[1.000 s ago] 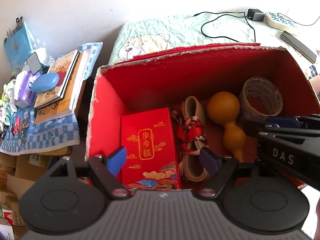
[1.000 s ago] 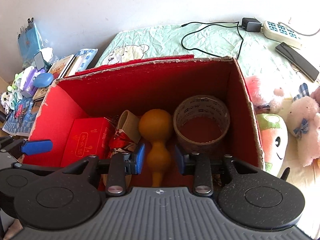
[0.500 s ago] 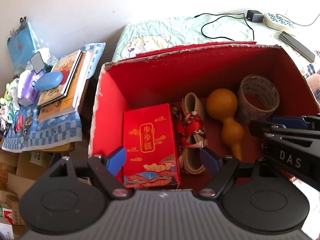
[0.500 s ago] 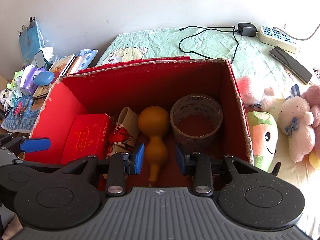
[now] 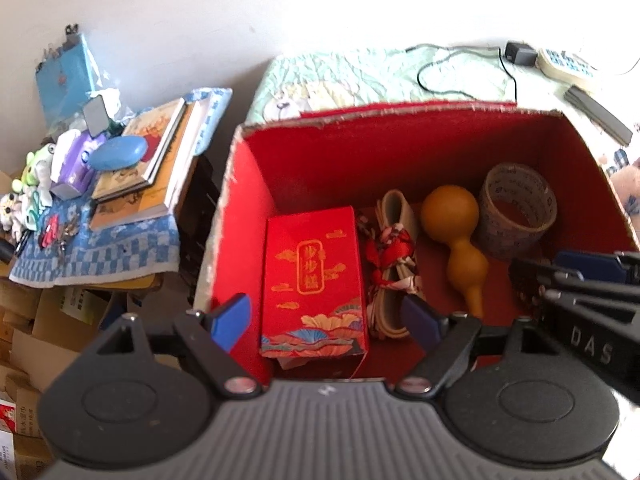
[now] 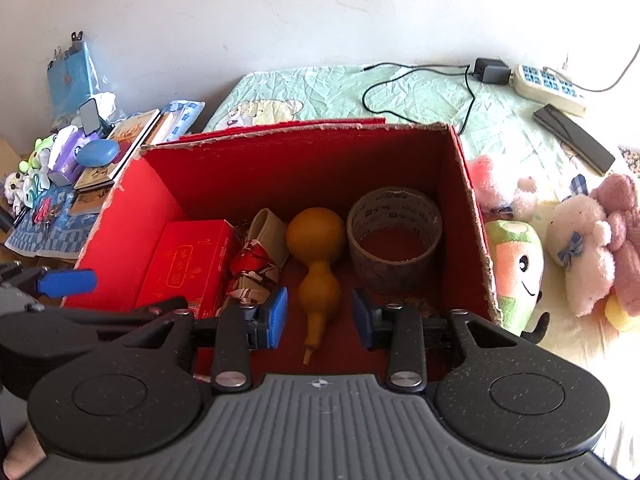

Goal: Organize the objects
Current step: 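Raise the right gripper up out of the red box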

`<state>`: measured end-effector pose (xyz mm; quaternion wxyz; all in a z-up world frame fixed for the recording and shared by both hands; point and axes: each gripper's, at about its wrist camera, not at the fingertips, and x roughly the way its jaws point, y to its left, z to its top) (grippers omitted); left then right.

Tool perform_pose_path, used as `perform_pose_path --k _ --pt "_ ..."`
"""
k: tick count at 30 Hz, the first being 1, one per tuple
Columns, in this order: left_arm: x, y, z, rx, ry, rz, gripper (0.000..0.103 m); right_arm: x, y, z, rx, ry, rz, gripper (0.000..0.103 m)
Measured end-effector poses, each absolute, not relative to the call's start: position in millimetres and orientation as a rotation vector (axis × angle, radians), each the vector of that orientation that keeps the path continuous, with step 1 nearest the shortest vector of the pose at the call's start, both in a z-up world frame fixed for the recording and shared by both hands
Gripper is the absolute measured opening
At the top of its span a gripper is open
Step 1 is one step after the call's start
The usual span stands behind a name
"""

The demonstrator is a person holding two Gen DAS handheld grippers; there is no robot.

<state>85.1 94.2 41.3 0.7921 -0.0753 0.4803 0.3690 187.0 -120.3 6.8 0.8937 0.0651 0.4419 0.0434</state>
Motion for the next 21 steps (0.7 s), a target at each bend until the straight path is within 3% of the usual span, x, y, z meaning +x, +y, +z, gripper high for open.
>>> perform_pose_path --k 8,21 --pt "77 81 58 -0.154 0.992 0.833 0.085 171 -124 24 0.150 0.861 0.075 0.051" --pt "65 48 72 -0.214 0.960 0.859 0.085 142 -139 43 0.142 0.849 0.108 0.052"
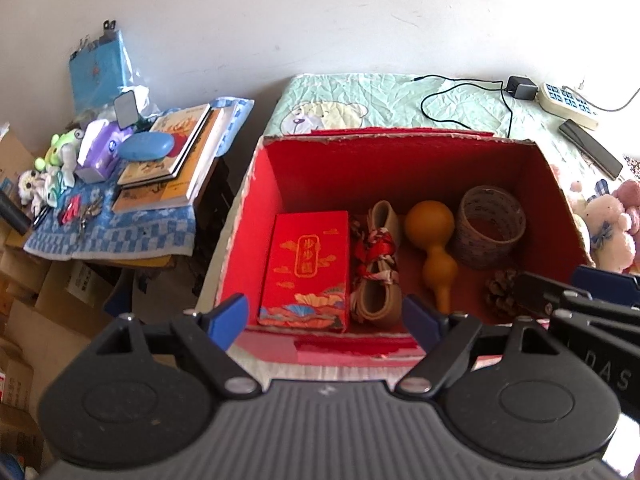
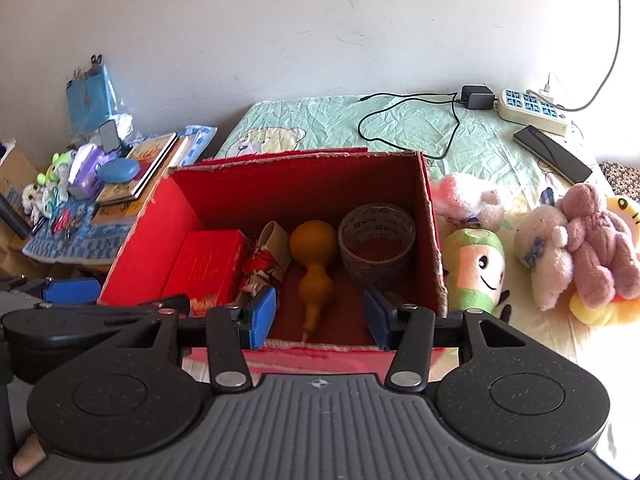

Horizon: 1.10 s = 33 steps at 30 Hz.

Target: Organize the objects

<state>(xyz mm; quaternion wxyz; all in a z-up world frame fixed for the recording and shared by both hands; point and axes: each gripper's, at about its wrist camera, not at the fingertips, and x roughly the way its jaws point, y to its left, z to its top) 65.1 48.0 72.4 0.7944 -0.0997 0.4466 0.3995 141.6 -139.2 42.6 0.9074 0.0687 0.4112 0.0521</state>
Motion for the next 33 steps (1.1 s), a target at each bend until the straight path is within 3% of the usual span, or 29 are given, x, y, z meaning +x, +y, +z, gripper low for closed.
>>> perform_pose_path --k 23,33 --pt "42 11 29 -0.321 1.134 0.983 0.089 105 -152 6 0.167 1.029 0.202 0.052" --pt "47 18 41 -0.294 1.117 0.968 0.087 107 -150 10 0.157 1.030 0.207 0.052"
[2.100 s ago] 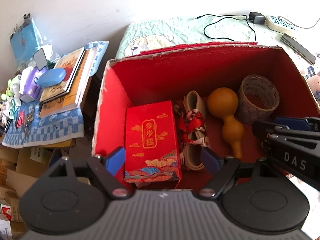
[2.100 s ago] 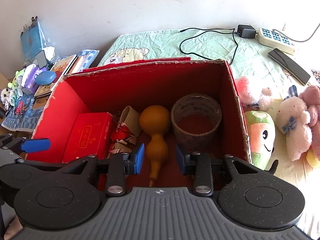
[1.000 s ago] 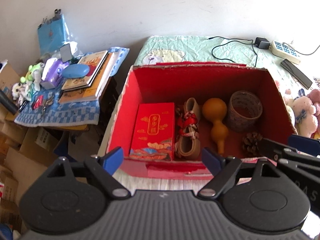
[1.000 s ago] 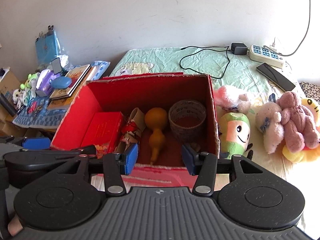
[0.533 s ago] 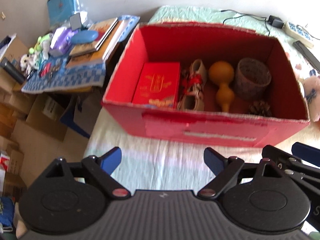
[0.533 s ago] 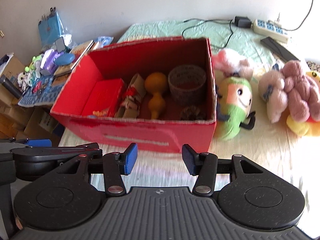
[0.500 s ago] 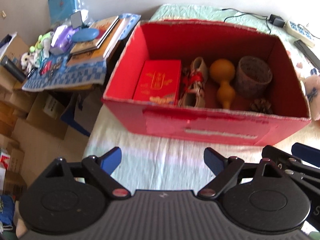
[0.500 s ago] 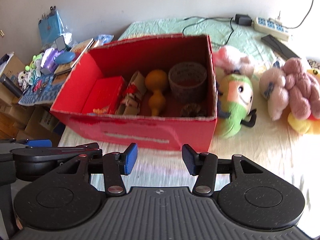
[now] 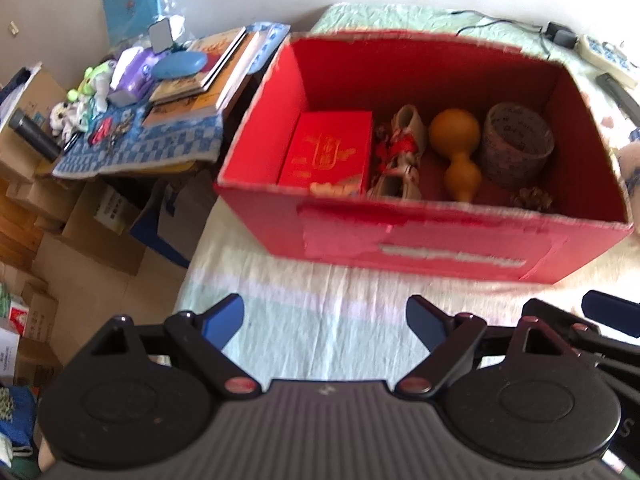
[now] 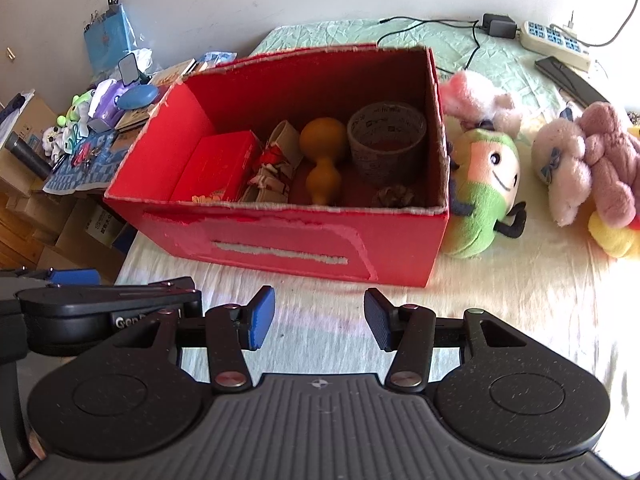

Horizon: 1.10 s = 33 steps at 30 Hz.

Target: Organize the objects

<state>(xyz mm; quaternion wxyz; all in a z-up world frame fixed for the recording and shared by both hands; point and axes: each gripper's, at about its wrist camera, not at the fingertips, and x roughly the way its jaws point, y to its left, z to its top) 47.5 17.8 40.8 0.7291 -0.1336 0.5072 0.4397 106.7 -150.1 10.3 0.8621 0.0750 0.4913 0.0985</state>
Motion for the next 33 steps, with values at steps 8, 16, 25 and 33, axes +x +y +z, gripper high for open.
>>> perform_pose_path --k 8,16,25,33 --pt "62 40 81 -0.223 1.004 0.910 0.090 121 -146 44 0.181 0.923 0.145 0.053" --pt "70 70 78 -0.188 0.998 0.883 0.091 145 -135 39 0.202 0.890 0.082 0.059" --pt "75 91 66 -0.193 1.013 0.862 0.092 159 -122 32 0.190 0.867 0.046 0.059" --pt "80 103 58 -0.206 1.013 0.844 0.094 173 -123 21 0.192 0.868 0.012 0.059"
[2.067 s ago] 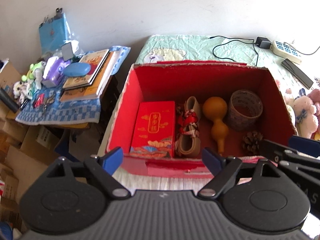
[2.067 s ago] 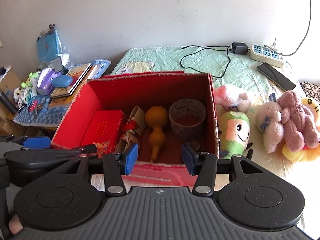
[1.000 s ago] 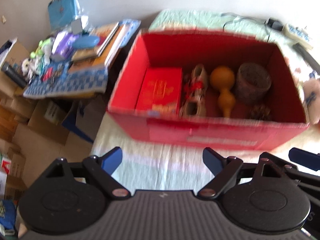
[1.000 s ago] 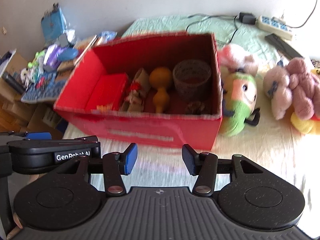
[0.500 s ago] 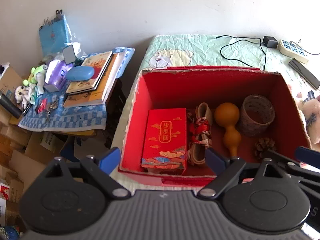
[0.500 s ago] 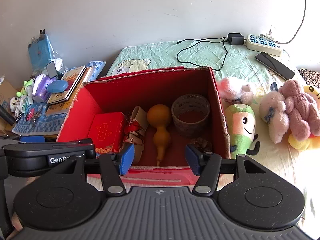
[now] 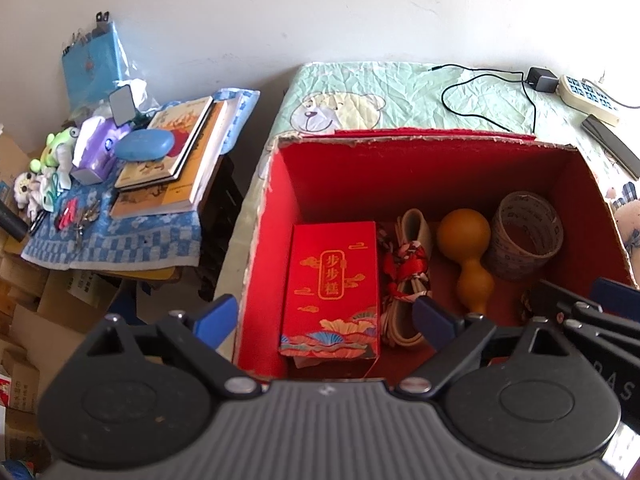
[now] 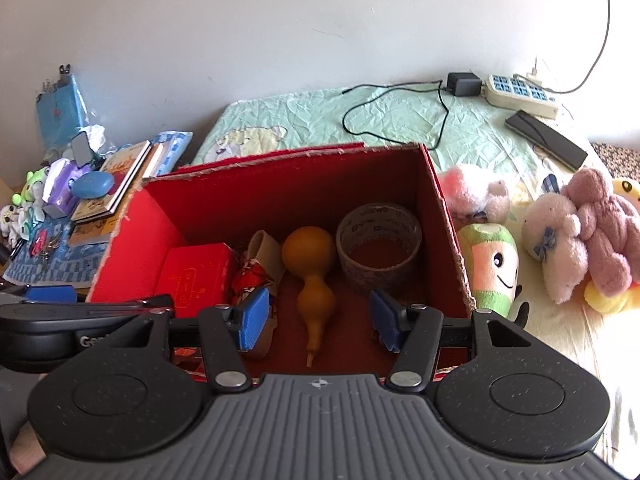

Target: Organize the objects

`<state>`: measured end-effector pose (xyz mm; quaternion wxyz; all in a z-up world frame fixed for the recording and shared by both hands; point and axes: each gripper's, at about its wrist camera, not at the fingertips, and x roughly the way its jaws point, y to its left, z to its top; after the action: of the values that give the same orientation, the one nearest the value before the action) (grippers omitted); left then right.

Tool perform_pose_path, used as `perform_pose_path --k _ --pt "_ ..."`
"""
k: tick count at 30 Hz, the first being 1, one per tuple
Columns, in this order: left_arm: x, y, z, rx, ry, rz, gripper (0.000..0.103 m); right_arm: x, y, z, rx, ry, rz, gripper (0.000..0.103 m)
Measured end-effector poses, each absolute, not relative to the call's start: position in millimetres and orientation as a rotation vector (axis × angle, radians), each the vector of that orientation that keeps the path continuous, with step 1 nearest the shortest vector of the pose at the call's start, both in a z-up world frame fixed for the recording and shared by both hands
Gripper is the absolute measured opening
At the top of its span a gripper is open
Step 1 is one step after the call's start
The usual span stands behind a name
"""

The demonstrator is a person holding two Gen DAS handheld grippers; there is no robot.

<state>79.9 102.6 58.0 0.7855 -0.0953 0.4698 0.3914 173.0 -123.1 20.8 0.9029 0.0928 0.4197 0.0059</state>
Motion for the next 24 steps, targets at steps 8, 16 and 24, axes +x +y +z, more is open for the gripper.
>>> perform_pose_path --k 8,16,24 --pt "88 113 49 -0.207 1.015 0.837 0.094 182 -120 10 0.169 0.879 -0.006 0.059" --pt "94 115 44 -0.167 0.991 0.847 0.095 191 -120 2 0.160 0.892 -0.011 0.059" --pt "99 120 41 -0.152 0.980 0.846 0.099 199 -123 -4 0.155 0.901 -0.022 0.059"
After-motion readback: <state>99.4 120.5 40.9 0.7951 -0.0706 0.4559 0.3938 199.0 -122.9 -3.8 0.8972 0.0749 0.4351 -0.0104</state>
